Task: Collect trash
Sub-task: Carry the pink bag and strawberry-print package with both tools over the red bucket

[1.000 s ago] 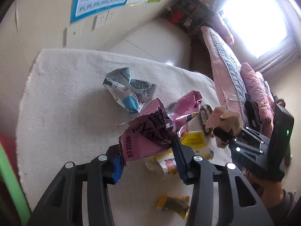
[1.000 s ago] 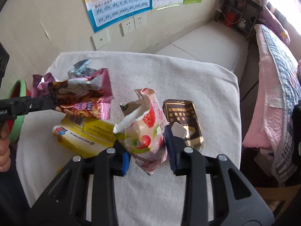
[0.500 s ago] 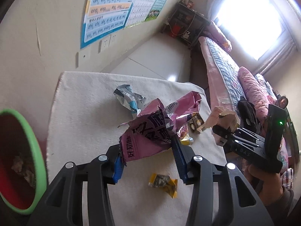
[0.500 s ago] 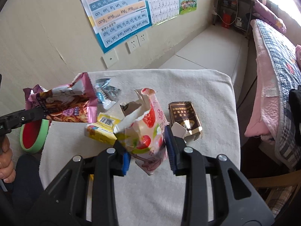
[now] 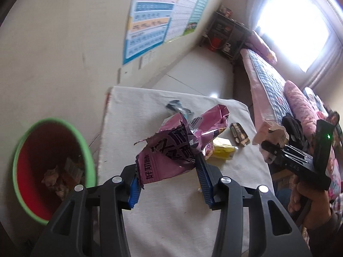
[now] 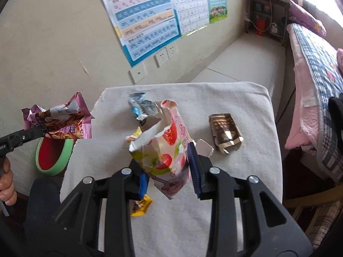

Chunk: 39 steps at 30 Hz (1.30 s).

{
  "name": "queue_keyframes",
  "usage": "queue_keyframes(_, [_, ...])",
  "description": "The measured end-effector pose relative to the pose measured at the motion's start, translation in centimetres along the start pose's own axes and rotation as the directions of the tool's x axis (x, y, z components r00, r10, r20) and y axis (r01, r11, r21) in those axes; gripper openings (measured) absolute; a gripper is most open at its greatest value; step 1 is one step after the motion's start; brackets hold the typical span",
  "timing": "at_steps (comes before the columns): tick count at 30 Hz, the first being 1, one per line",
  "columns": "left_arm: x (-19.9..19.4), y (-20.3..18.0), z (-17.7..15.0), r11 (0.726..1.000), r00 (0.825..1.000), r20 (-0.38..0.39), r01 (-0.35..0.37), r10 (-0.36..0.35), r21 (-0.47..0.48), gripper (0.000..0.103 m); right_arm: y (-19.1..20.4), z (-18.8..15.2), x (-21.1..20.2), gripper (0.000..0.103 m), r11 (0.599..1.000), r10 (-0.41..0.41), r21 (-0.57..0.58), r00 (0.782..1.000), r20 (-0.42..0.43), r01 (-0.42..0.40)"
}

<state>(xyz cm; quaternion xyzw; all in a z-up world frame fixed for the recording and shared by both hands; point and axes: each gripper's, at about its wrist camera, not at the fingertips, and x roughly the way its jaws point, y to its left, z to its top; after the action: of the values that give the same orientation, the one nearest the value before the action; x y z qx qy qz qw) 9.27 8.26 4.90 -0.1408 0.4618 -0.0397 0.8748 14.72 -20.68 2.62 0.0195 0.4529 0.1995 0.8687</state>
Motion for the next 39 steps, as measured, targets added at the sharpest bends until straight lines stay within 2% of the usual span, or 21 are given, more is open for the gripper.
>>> queue_keyframes(5, [-1.6,2.1,-0.3,0.998,0.997,0.035,-0.065,0.065,0.002,0.044,3.7,0.0,0.7,0.032,0.996,0.030,-0.080,0.999,-0.024,-0.032])
queue_keyframes(12, [-3.8,5.9,-1.2,0.994,0.994,0.043,-0.100,0.102,-0.041,0.044,9.4,1.0,2.1,0.032,0.982,0.087,-0.162,0.995,-0.043,-0.093])
queue_keyframes(20, [-7.2,11.4,-2.5,0.974,0.979,0.084,-0.170,0.184,-0.151,0.044,16.3,1.7,3.7,0.032,0.947,0.156,-0.269,0.984,-0.091,-0.175])
queue_keyframes(27, [-8.3,16.6,-4.1,0.942,0.970,0.065,-0.209,0.233,-0.262,0.044,21.4,1.8,4.6,0.032,0.906,0.186,-0.361,0.974,-0.130,-0.221])
queue_keyframes(39, [-8.5,19.6,-5.7,0.925,0.964,0.026,-0.246,0.265,-0.288,0.045,27.7,2.7,4.7,0.032,0.863,0.222,-0.430,0.964,-0.146,-0.264])
